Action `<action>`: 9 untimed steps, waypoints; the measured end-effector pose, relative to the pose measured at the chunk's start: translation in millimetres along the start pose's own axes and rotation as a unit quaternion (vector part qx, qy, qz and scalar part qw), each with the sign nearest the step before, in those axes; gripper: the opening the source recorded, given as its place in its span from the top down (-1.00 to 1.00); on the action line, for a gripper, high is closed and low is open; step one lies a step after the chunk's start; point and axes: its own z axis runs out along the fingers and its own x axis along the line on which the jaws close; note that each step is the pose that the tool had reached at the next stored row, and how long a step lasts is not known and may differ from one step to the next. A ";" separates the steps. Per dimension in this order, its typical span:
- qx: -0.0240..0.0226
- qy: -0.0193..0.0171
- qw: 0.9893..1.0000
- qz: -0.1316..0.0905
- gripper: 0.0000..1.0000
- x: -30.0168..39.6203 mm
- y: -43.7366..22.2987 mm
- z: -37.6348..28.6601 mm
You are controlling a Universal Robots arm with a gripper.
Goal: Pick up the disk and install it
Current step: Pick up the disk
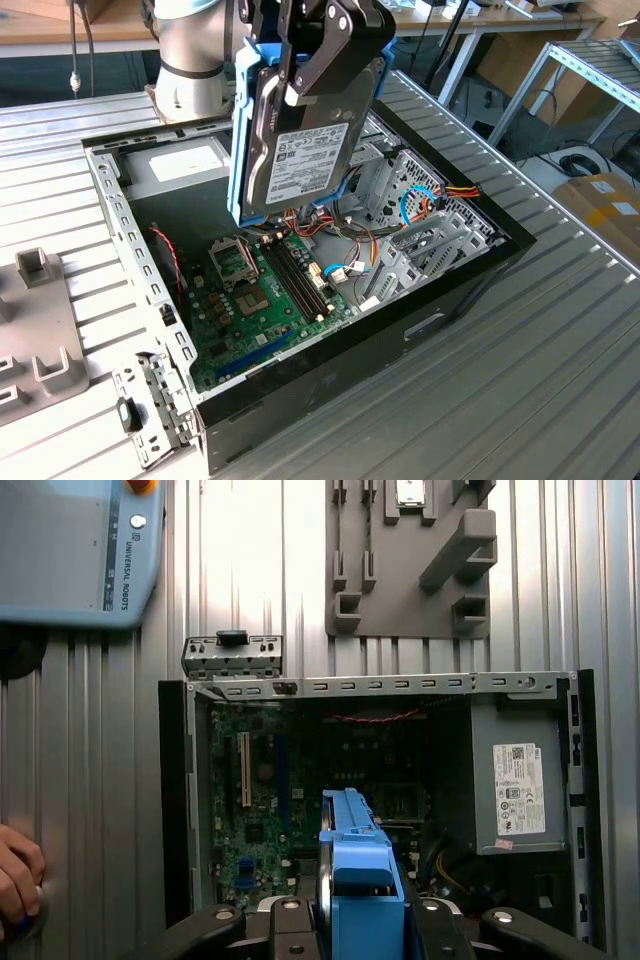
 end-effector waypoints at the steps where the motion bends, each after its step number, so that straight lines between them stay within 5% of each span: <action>1: 0.000 0.000 1.000 0.000 0.26 0.4 0.0 0.0; 9: 0.000 0.000 1.000 0.000 0.26 6.6 -0.1 -0.2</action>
